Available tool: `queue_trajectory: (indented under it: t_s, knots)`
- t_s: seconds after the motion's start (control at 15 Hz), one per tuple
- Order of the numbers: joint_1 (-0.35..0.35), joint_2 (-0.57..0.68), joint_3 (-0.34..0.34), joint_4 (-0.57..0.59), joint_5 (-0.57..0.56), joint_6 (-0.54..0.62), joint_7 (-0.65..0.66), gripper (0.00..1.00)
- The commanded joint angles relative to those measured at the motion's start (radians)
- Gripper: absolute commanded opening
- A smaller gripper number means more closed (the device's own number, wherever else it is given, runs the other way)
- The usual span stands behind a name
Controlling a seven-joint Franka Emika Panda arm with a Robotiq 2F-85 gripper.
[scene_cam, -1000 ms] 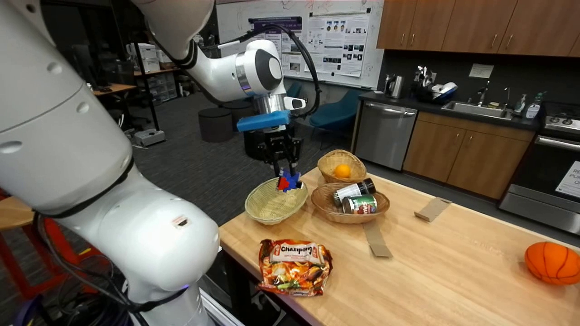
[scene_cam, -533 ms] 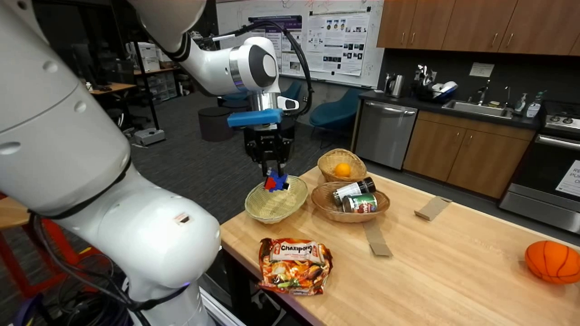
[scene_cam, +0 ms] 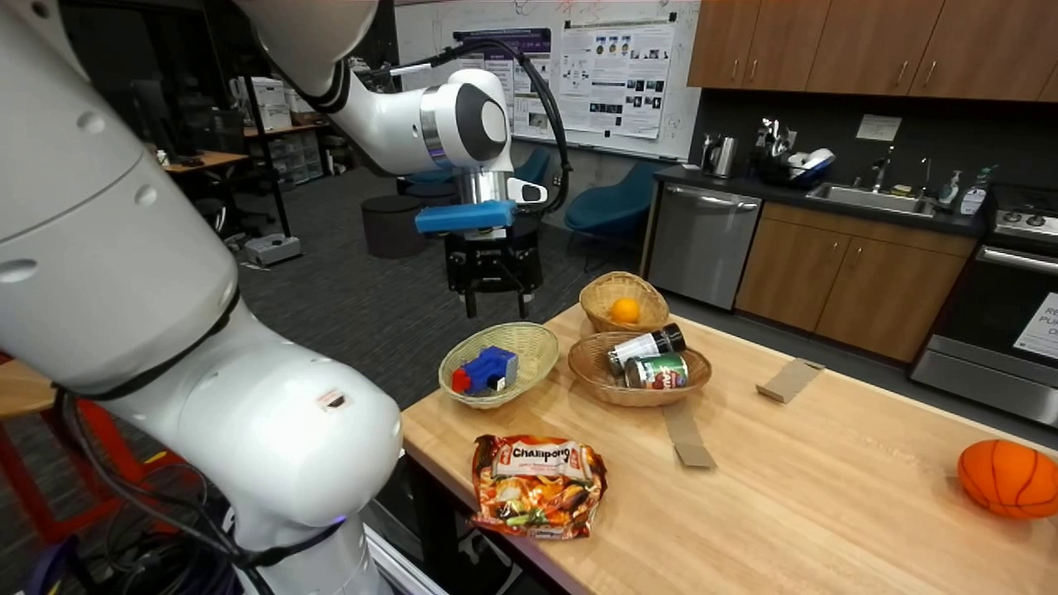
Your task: Put the toy truck in the left basket
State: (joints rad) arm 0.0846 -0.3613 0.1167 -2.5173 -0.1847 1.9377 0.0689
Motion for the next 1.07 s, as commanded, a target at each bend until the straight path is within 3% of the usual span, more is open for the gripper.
queue_trajectory:
  t_s: [0.0, 0.53, 0.6, 1.0]
  knots:
    - [-0.020, -0.028, -0.006, -0.019, -0.007, -0.010, 0.047, 1.00]
    - [-0.130, -0.072, -0.005, -0.091, -0.043, 0.056, 0.365, 1.00]
    - [-0.108, -0.021, -0.007, -0.048, -0.019, 0.040, 0.300, 1.00]
    - [-0.128, -0.048, -0.006, -0.074, -0.029, 0.045, 0.348, 1.00]
